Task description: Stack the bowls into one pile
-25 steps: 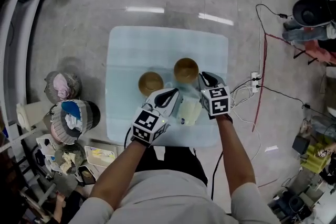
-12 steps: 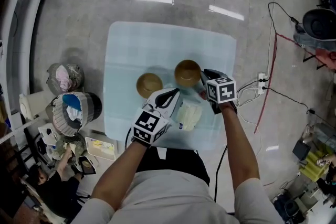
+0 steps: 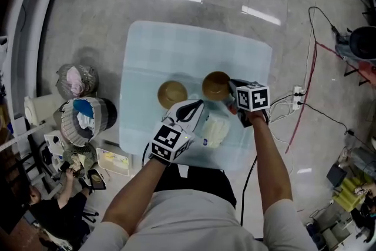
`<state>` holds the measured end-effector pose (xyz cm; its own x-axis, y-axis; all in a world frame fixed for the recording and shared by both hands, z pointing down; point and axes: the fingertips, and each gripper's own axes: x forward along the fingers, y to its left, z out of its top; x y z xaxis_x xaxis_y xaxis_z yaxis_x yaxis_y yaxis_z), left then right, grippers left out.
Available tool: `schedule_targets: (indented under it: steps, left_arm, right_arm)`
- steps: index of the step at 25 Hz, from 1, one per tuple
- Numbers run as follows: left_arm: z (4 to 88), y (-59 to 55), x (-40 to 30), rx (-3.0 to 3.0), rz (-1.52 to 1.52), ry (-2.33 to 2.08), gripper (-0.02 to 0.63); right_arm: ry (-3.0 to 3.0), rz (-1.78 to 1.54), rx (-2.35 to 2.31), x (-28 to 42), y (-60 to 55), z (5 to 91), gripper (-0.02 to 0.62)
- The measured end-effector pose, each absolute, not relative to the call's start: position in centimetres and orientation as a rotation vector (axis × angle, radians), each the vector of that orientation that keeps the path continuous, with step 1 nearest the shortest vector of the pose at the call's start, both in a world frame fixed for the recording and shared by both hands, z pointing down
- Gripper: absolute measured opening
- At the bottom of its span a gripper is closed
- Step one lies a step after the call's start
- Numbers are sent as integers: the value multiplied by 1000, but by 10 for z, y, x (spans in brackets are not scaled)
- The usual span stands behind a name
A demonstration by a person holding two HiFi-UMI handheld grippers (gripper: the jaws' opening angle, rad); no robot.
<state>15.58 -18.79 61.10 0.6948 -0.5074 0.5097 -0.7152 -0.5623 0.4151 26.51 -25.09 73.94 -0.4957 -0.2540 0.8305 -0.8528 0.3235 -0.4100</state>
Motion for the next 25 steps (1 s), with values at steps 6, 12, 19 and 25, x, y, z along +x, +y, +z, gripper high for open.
schedule_targets:
  steps: [6,12,19,25]
  left_arm:
    - [603,-184,148,2306,428,-939,6]
    - [589,-181,130,2322,407,-951,6]
    - [562,-180,116,2372,380,-947,6]
    - [542,-172,99,2411,369,-948,6]
  right_arm:
    - [-1923,1190,999,270,-251,728,17]
    - [-1932,1203,1047,262,-256,701,17]
    - [-1946,1201,1117,256,-250,659,17]
    - [-1966,1232,1149,233,-235,633,17]
